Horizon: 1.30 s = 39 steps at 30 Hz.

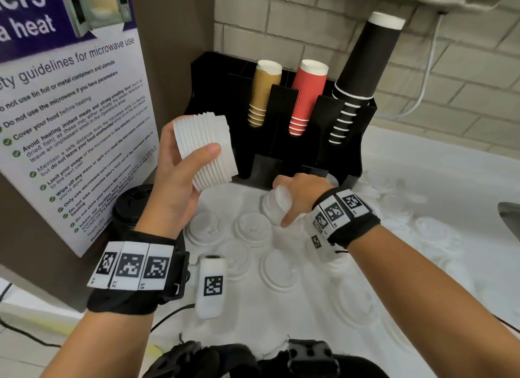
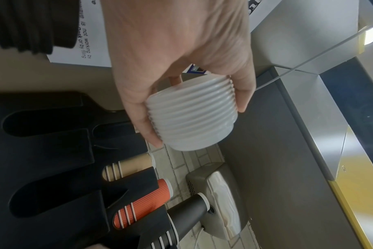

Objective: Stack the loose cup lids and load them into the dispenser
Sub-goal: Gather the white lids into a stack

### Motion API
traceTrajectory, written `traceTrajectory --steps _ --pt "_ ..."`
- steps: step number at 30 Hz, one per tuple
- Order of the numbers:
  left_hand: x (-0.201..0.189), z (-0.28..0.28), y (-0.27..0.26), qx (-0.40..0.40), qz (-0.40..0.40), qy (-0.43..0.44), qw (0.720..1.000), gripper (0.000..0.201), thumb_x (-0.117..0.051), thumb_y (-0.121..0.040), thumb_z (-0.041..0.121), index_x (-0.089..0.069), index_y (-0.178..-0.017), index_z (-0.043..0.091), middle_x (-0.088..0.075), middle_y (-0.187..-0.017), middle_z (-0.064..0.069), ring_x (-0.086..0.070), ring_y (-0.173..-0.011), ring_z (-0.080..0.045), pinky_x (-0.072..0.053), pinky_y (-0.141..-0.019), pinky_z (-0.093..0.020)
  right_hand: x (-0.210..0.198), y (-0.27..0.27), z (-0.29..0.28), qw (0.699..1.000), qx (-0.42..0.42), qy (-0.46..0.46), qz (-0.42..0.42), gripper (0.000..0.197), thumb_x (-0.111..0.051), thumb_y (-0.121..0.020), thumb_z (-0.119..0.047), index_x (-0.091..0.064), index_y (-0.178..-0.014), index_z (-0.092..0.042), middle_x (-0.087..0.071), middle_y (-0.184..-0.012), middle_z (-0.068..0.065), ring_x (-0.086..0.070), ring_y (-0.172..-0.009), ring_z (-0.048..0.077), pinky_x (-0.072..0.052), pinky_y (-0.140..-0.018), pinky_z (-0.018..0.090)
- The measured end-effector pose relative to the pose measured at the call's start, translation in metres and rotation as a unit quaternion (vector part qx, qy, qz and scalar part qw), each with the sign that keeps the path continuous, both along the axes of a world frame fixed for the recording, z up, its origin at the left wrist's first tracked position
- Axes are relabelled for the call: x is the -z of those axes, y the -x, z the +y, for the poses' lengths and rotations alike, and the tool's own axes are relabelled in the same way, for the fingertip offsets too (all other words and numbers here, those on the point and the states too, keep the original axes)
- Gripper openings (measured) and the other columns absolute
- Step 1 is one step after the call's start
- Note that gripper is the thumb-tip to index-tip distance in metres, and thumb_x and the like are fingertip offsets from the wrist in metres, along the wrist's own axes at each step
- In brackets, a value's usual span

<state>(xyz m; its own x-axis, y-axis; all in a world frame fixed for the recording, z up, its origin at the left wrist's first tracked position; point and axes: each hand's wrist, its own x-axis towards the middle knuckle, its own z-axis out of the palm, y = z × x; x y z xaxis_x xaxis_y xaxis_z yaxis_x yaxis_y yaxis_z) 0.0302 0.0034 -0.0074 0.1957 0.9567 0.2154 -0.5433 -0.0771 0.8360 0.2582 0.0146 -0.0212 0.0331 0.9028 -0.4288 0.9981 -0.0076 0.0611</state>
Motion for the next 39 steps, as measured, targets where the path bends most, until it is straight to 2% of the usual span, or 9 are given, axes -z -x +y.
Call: traceTrajectory --steps 5,9,16,21,24,27,29,32,39 --pt "-0.001 0.0 0.0 0.001 -0.008 -0.002 1.0 0.073 -0.073 -0.06 0.03 -0.044 -0.126 0.024 -0.055 -0.124 0.001 -0.059 -0.112 -0.014 -0.054 -0.079 -0.028 -0.009 0.013 0.006 0.987 -0.024 -0.069 0.145 0.101 -0.082 -0.068 -0.05 -0.024 -0.148 -0.03 -0.043 -0.136 0.008 -0.046 -0.122 0.028 -0.047 -0.097 0.04" --pt "0.002 0.001 -0.001 0.003 -0.005 -0.001 1.0 0.067 -0.074 -0.062 0.027 -0.046 -0.123 0.027 -0.057 -0.12 0.004 -0.06 -0.11 -0.011 -0.054 -0.08 -0.028 -0.006 0.012 0.015 0.995 -0.011 -0.064 0.071 0.078 -0.064 -0.085 -0.053 -0.036 -0.146 -0.014 -0.047 -0.137 0.012 -0.051 -0.12 0.028 -0.046 -0.094 0.035" --pt "0.012 0.003 -0.008 0.015 0.006 0.015 1.0 0.065 -0.076 -0.059 0.029 -0.049 -0.118 0.028 -0.06 -0.113 0.006 -0.062 -0.104 -0.009 -0.054 -0.078 -0.029 0.025 0.005 0.011 1.0 -0.019 0.002 0.008 0.081 -0.071 -0.081 -0.044 -0.028 -0.149 -0.028 -0.041 -0.135 0.012 -0.045 -0.123 0.033 -0.048 -0.094 0.042" --pt "0.023 0.004 -0.019 0.035 -0.002 0.055 0.998 0.052 -0.066 -0.073 0.019 -0.049 -0.121 0.029 -0.061 -0.115 0.005 -0.063 -0.104 -0.011 -0.056 -0.075 -0.029 0.003 -0.011 0.006 0.992 0.022 -0.044 0.118 0.073 -0.071 -0.08 -0.038 -0.035 -0.144 -0.033 -0.042 -0.13 0.008 -0.048 -0.118 0.031 -0.047 -0.096 0.042" --pt "0.031 0.002 -0.026 0.044 -0.011 0.086 0.995 0.053 -0.065 -0.072 0.021 -0.051 -0.122 0.029 -0.062 -0.114 0.004 -0.064 -0.102 -0.011 -0.056 -0.073 -0.028 -0.018 -0.022 -0.013 0.932 0.08 -0.133 0.328 0.064 -0.076 -0.077 -0.033 -0.044 -0.132 -0.036 -0.05 -0.119 0.0 -0.058 -0.109 0.025 -0.054 -0.089 0.04" --pt "0.036 0.002 -0.034 0.061 -0.012 0.103 0.993 0.05 -0.065 -0.071 0.022 -0.053 -0.119 0.032 -0.061 -0.115 0.003 -0.063 -0.103 -0.014 -0.057 -0.077 -0.03 -0.027 -0.013 -0.042 0.795 0.127 -0.175 0.567 0.055 -0.078 -0.072 -0.024 -0.051 -0.119 -0.037 -0.057 -0.114 0.0 -0.066 -0.099 0.02 -0.059 -0.081 0.037" --pt "0.036 0.002 -0.038 0.067 -0.01 0.105 0.992 0.048 -0.066 -0.071 0.022 -0.053 -0.117 0.032 -0.062 -0.115 0.004 -0.063 -0.103 -0.014 -0.056 -0.077 -0.033 -0.025 -0.002 -0.056 0.738 0.122 -0.188 0.637 0.051 -0.074 -0.072 -0.02 -0.051 -0.114 -0.037 -0.056 -0.114 0.003 -0.066 -0.095 0.016 -0.058 -0.076 0.032" --pt "0.038 0.003 -0.043 0.08 -0.006 0.103 0.991 0.049 -0.066 -0.072 0.022 -0.053 -0.118 0.032 -0.063 -0.114 0.004 -0.064 -0.104 -0.016 -0.056 -0.076 -0.035 -0.018 0.016 -0.066 0.722 0.113 -0.205 0.651 0.051 -0.074 -0.076 -0.019 -0.049 -0.118 -0.035 -0.055 -0.118 0.007 -0.064 -0.099 0.017 -0.056 -0.074 0.028" --pt "0.041 0.004 -0.042 0.14 0.025 0.104 0.984 0.072 -0.077 -0.056 0.034 -0.052 -0.124 0.031 -0.061 -0.125 -0.004 -0.063 -0.111 -0.022 -0.058 -0.075 -0.035 -0.022 0.025 -0.062 0.758 0.1 -0.211 0.609 0.057 -0.063 -0.089 -0.006 -0.046 -0.139 -0.027 -0.057 -0.126 0.005 -0.059 -0.113 0.022 -0.055 -0.09 0.037"
